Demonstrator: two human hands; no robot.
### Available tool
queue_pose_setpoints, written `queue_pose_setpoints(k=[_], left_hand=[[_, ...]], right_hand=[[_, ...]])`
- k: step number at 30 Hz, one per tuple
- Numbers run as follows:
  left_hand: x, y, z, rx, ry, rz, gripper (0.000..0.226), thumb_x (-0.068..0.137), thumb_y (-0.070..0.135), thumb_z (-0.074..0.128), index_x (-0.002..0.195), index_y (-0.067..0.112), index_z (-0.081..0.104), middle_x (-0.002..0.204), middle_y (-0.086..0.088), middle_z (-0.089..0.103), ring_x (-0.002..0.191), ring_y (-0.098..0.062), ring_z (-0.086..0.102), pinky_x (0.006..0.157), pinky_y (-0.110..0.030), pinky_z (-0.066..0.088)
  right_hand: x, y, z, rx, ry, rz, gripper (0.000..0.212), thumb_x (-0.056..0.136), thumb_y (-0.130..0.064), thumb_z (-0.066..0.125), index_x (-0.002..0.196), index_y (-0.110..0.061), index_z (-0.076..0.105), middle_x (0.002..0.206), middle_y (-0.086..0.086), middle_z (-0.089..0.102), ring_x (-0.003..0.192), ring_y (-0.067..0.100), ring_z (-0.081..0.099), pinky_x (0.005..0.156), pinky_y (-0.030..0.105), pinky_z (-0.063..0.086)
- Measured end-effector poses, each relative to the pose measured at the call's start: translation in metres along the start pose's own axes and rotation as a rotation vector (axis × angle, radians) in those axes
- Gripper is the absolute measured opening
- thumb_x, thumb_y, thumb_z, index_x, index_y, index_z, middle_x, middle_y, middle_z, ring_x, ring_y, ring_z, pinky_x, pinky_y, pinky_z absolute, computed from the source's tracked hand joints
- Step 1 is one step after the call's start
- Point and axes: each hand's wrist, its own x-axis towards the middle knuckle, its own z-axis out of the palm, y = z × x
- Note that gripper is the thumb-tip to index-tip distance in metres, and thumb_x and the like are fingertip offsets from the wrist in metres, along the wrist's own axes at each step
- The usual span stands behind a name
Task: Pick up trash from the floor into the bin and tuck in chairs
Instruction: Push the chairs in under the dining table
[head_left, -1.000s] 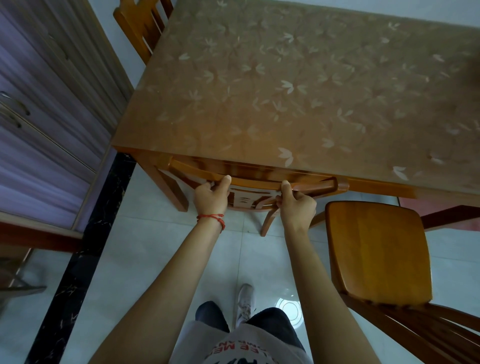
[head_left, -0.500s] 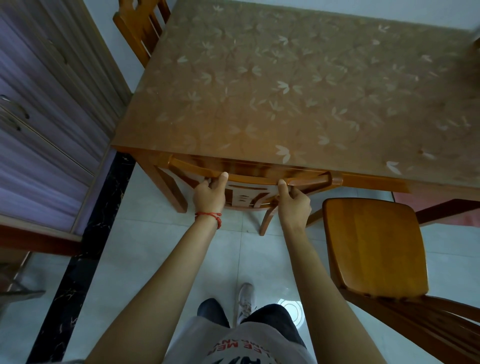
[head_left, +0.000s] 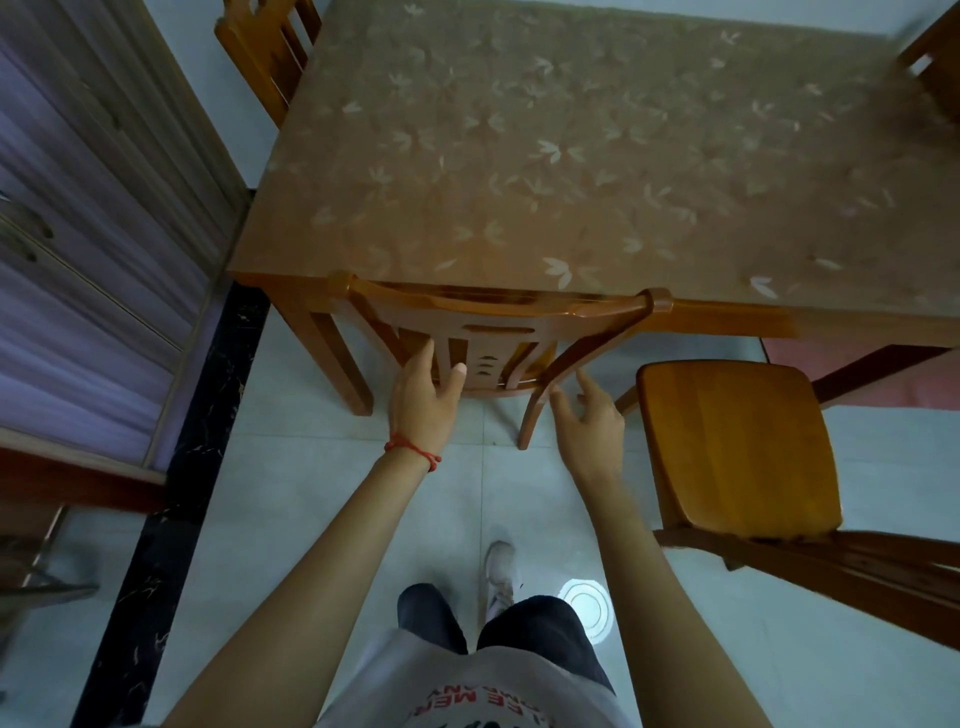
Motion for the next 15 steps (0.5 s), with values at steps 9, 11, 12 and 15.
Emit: queue_pose_setpoints(k=[9,11,12,15], left_hand=[[-0.053,-0.005,0.001,0.419,-0.194,0.323,0.063,0.09,0.041,0.045,0.14,0.009,0.026,0.15,-0.014,0.028,0.14,-0.029,0.02,0.112,-0.043,0.019],[-0.064,0.003,0.005,0.456,-0.212,0.39,0.064,0.089,0.042,0.045,0.141,0.01,0.026,0.149,-0.013,0.029,0.139,-0.03,0.021,0.111,-0.044,0.019],[-0.07,0.007,0.007,0.466,-0.222,0.419,0.064,0.089,0.043,0.045,0.141,0.01,0.026,0.149,-0.013,0.03,0.139,-0.03,0.021,0.111,-0.045,0.018],[-0.089,0.021,0.018,0.489,-0.262,0.51,0.064,0.089,0.044,0.045,0.14,0.01,0.026,0.149,-0.013,0.031,0.139,-0.029,0.021,0.112,-0.045,0.018]], right_hand=[[-0.07,0.037,-0.037,-0.392,0.059,-0.096,0.059,0.089,-0.046,0.043,0.137,-0.013,0.036,0.145,0.01,0.039,0.133,0.028,0.035,0.109,0.046,0.032],[-0.083,0.042,-0.053,-0.419,0.106,-0.105,0.057,0.09,-0.044,0.046,0.137,-0.012,0.038,0.145,0.01,0.039,0.133,0.028,0.035,0.108,0.045,0.029],[-0.089,0.045,-0.062,-0.429,0.119,-0.103,0.057,0.09,-0.043,0.047,0.137,-0.013,0.037,0.145,0.01,0.038,0.134,0.028,0.034,0.109,0.044,0.028],[-0.104,0.055,-0.089,-0.453,0.147,-0.067,0.059,0.09,-0.045,0.045,0.14,-0.016,0.032,0.149,0.007,0.033,0.137,0.027,0.029,0.111,0.042,0.023]])
